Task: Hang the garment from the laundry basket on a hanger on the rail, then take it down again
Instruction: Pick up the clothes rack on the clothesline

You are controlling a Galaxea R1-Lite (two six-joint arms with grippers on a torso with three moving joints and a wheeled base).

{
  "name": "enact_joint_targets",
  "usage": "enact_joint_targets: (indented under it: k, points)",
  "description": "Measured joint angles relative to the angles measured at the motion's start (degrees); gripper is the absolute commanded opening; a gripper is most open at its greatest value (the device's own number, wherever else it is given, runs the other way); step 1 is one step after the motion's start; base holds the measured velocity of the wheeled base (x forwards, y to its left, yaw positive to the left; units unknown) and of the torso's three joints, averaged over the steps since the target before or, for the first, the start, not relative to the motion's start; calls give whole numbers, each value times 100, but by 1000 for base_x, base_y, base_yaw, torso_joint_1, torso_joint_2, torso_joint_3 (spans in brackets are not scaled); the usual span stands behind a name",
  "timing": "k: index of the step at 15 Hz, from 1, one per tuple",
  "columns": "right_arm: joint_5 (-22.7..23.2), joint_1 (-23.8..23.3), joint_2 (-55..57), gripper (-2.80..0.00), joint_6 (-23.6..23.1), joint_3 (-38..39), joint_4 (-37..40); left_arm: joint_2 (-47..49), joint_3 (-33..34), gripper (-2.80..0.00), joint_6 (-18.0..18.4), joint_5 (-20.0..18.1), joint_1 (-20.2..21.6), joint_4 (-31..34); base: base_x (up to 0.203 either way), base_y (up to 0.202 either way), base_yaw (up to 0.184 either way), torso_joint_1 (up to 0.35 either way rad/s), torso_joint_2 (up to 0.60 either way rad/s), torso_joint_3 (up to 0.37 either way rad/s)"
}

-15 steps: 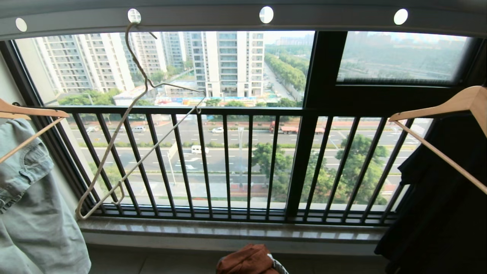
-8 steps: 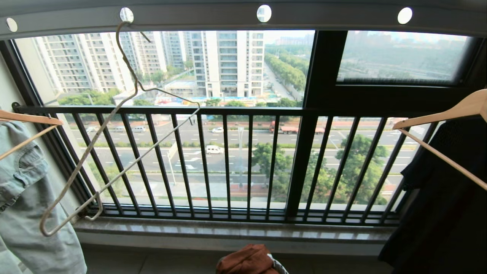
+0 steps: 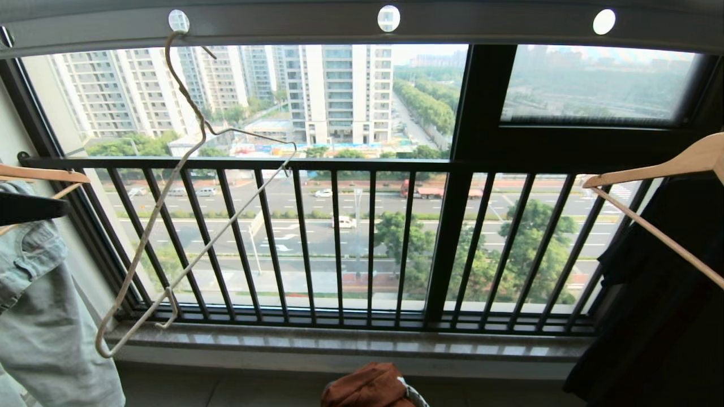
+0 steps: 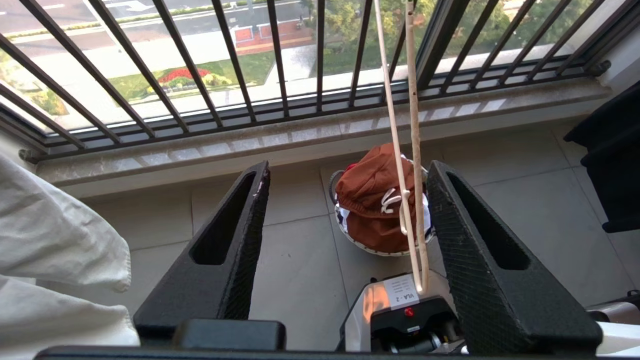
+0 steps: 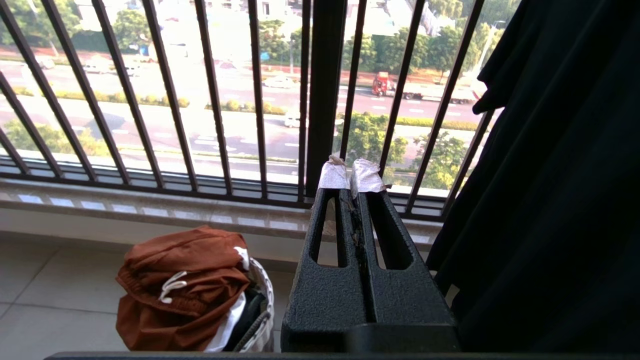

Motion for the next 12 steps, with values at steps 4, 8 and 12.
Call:
enact_joint_targets:
  k: [4, 8, 12]
  points:
    - [0, 0, 0, -280, 0, 0, 0, 328, 5, 0, -65, 5, -344, -373, 0, 0, 0, 0, 0, 0]
    - [0, 0, 0, -280, 1, 0, 2, 589, -10, 0, -39, 160, -715, -603, 0, 0, 0, 0, 0, 0]
    - [0, 0, 0, -280, 0, -2, 0, 876, 77, 0, -41, 679, -756, -948, 0, 0, 0, 0, 0, 0]
